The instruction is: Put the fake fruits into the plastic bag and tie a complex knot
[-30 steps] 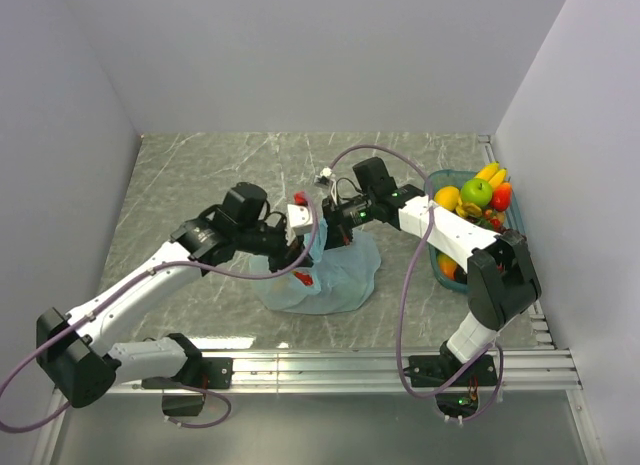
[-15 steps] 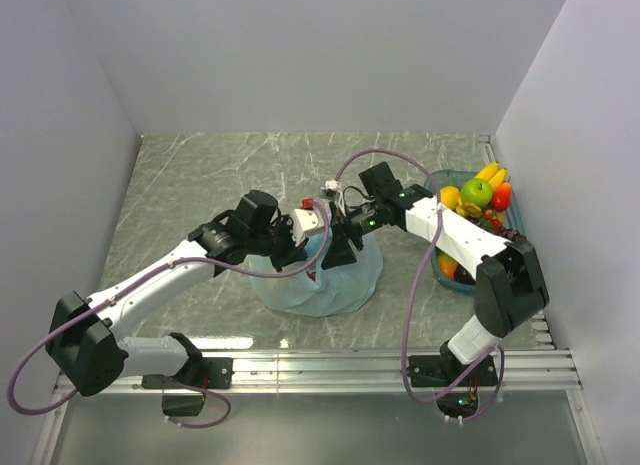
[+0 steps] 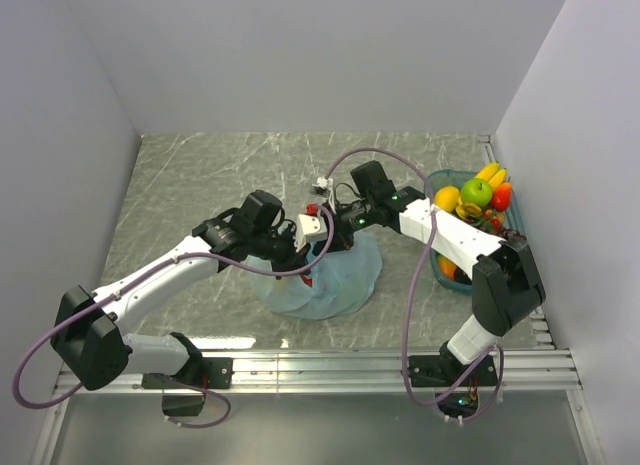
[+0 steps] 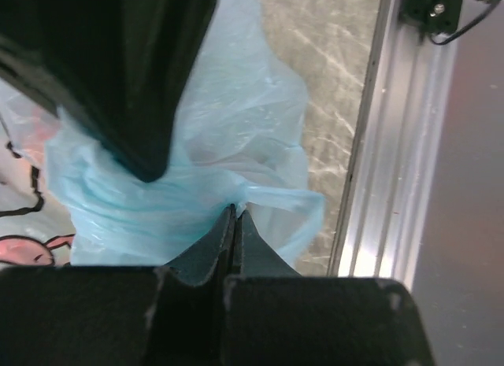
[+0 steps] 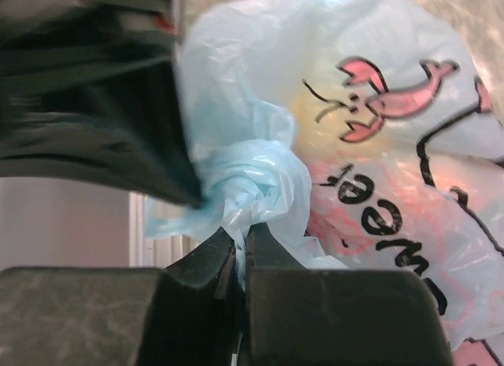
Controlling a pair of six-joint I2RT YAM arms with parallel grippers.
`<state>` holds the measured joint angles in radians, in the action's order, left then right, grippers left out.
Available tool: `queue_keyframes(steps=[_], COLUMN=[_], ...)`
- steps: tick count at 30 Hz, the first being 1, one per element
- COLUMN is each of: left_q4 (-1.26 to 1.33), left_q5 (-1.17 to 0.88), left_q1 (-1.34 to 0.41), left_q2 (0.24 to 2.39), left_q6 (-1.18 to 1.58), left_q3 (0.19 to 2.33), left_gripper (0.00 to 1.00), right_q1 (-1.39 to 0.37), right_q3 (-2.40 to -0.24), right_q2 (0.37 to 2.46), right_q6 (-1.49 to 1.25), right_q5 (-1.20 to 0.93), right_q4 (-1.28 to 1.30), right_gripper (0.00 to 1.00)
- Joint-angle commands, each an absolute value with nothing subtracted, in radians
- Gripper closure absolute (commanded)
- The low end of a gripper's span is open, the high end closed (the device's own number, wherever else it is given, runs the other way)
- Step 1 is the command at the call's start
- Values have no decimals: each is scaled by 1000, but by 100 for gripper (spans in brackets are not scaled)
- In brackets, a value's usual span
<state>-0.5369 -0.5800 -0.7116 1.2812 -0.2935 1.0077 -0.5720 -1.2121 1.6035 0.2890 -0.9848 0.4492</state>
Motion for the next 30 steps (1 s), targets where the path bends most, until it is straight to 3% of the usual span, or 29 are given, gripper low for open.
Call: queue_keyframes(steps=[1, 13, 21, 25, 30], left_q4=[-566, -327, 95, 159, 209], left_q5=[-666, -189, -434, -652, -808], left_q1=[-721, -766, -678, -629, -607], left_q2=[1266, 1440, 1333, 1376, 1397], left_q6=[-252, 42, 267, 310, 420], left_q3=[1020, 904, 739, 776, 792], left_gripper=[100, 100, 100, 100, 100], right_q1=[-574, -549, -583, -688, -681], right_q3=[-1253, -1080, -700, -655, -719], right_q2=[1609, 1493, 1290, 1290, 1338], right_q6=[259, -216, -811, -951, -980], right_q5=[-933, -1025, -813, -649, -594], right_q4=[422, 143, -375, -561, -560], right_gripper=[100, 100, 100, 100, 100])
